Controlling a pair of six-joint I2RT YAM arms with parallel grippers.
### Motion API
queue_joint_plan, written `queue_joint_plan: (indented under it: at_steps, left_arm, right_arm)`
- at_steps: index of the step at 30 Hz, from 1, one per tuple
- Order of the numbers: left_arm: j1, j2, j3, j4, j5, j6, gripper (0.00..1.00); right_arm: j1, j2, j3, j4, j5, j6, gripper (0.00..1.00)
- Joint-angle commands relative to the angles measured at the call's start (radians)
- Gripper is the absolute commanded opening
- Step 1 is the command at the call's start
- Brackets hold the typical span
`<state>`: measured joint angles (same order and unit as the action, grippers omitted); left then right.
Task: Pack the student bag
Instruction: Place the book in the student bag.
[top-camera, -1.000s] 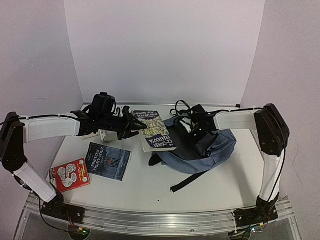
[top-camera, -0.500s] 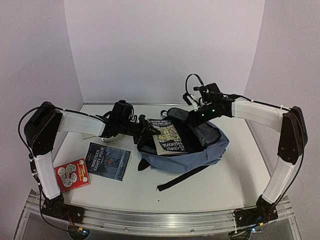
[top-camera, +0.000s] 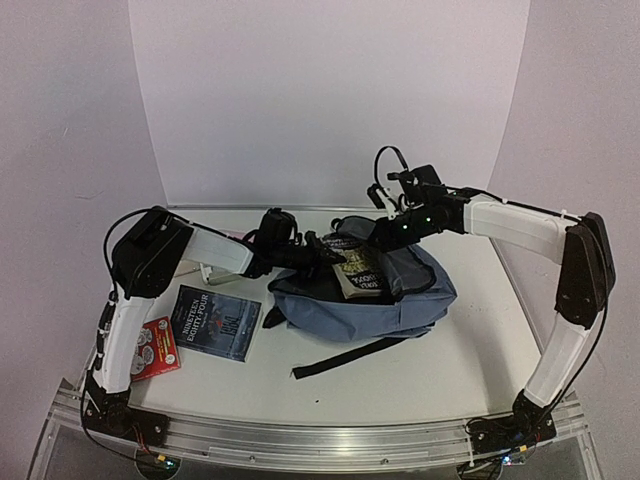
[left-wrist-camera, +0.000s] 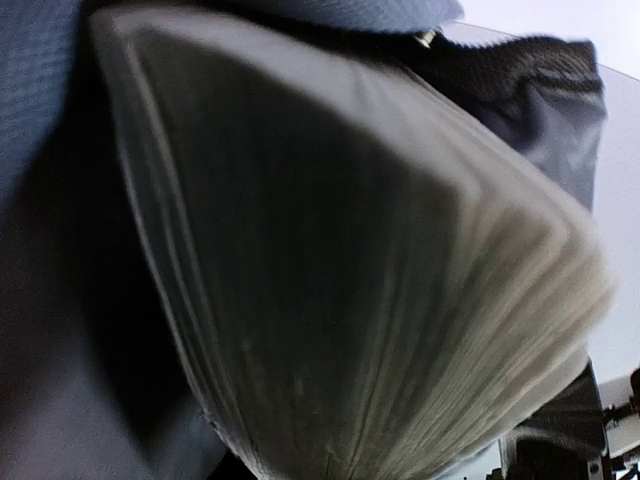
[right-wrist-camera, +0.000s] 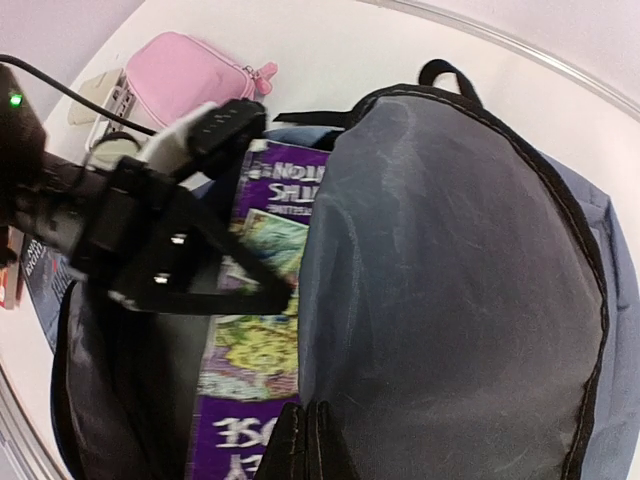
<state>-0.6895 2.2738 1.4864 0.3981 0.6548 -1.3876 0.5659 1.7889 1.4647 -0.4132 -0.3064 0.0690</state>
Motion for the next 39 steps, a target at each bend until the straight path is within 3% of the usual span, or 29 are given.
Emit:
queue_joint_plan:
  at_steps: [1,9,14,18,31,35,39]
  left_arm:
    - [-0.014,0.071,0.177,0.127,0.016,-0.046,0.0]
    - [-0.06,0.153,0.286,0.099,0.06,-0.064,0.0]
    - [-0.074,0.054,0.114,0.179,0.086,-0.09,0.0]
    - [-0.094,-0.016,0.049,0.117,0.092,-0.025,0.0]
    - [-0.111,0.25,0.394,0.168,0.052,-0.087,0.01]
    - [-0.119,0.297,0.421,0.161,0.049,-0.091,0.08]
    - [-0.122,0.283,0.371,0.153,0.031,-0.073,0.29]
  right_arm:
    - [0.003,-0.03,0.062,0.086,-0.064,0.06,0.0]
    - [0.003,-0.028,0.056,0.108,-0.058,-0.011,0.0]
    - [0.001,-0.042,0.041,0.121,-0.054,-0.049,0.0]
    - [0.002,-0.05,0.037,0.133,-0.071,-0.029,0.0]
    - [0.006,-0.082,-0.007,0.198,-0.175,0.142,0.0]
    - [0.005,-0.075,-0.005,0.203,-0.213,0.107,0.0]
    - [0.004,-0.078,-0.031,0.208,-0.244,0.098,0.0]
